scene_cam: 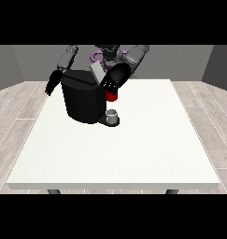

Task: Insert the coffee pod into the coffee machine and close the lid

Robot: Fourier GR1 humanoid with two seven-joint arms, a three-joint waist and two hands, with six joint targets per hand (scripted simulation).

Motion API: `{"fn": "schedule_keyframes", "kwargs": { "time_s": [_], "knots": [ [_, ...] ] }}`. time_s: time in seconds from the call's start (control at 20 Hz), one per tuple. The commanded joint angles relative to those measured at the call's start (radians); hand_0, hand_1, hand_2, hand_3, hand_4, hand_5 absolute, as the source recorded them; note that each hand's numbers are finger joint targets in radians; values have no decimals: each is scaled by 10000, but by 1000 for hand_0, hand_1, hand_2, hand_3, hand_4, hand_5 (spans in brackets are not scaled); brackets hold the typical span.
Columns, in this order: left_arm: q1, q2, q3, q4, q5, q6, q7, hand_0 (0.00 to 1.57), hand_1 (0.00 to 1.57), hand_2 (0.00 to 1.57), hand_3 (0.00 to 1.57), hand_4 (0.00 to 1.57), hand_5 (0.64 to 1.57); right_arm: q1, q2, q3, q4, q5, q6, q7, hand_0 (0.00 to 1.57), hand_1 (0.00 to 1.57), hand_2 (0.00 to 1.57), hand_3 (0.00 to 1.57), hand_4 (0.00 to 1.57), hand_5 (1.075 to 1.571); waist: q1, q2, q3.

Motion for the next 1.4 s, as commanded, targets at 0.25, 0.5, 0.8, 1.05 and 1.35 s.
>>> {"fn": "schedule_keyframes", "kwargs": {
  "time_s": [0.25,0.5,0.8,1.05,1.35],
  "knots": [
    [50,199,-85,14,-306,630,-704,1222,1222,1174,886,0,1571,-181,82,127,-174,261,-282,14,0,0,0,0,185,1571,10,279,-3],
    [439,375,-358,68,-713,932,-1091,925,925,982,695,0,1571,-315,-243,-90,-358,8,83,750,0,0,0,0,173,1571,-34,68,-5],
    [-321,734,-332,100,-976,877,-874,0,0,635,508,0,1571,-505,216,287,-149,570,-545,332,0,0,0,0,117,1571,-6,509,0],
    [233,640,-166,173,-875,1218,-1246,0,0,526,441,0,1571,-266,-48,79,-300,163,-40,479,0,0,0,0,153,1571,35,129,-4],
    [784,341,-249,339,-928,1083,-1174,0,0,299,199,0,1571,27,-16,64,-282,62,63,692,0,0,0,0,0,1571,362,-578,-4]
  ]
}}
